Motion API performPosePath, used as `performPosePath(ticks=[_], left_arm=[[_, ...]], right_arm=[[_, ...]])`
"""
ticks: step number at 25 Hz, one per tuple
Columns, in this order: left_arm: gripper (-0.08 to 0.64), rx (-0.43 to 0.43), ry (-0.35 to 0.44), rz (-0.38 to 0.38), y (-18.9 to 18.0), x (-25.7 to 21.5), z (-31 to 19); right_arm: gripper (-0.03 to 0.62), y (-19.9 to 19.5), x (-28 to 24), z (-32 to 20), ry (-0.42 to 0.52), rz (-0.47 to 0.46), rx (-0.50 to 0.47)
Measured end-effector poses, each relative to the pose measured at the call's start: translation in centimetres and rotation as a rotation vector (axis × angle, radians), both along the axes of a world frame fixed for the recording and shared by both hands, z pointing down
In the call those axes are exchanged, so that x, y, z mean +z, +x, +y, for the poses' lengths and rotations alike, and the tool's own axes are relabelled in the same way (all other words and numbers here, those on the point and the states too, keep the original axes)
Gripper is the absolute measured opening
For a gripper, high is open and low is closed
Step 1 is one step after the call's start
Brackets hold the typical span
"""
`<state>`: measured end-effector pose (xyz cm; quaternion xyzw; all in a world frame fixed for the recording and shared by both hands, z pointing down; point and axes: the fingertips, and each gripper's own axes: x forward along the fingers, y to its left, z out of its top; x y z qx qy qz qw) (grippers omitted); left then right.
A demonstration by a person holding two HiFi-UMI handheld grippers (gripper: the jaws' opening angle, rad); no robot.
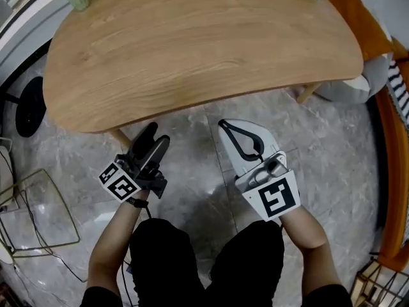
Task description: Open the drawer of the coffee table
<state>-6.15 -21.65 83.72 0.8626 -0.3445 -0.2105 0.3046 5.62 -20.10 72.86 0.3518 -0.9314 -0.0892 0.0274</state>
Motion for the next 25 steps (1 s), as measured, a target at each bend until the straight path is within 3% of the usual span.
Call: performPosePath(ticks=[9, 14, 18, 25], left_arm=[[0.321, -0.101, -0.004, 0.169, 0.1, 0.5, -2.7], [0.321, -0.138, 0.010, 0.255, 0.6, 0.5, -4.9], [0.321, -0.124, 0.024, 0.350, 0.4, -0.5, -5.6], [0.302, -0.049, 0.089, 0.414, 0.8, -1.6, -5.8]], right_arm=[[0.005, -1.2, -0.5, 0.9, 0.024, 0.003, -0.026], [0.005, 0.0, -0.2, 1.0, 0.019, 0.009, 0.010], [0.005, 0.7, -0.4, 1.3, 0.025, 0.019, 0.032], [0.005, 1.0, -0.6, 1.7, 0.030, 0.012, 0.032]])
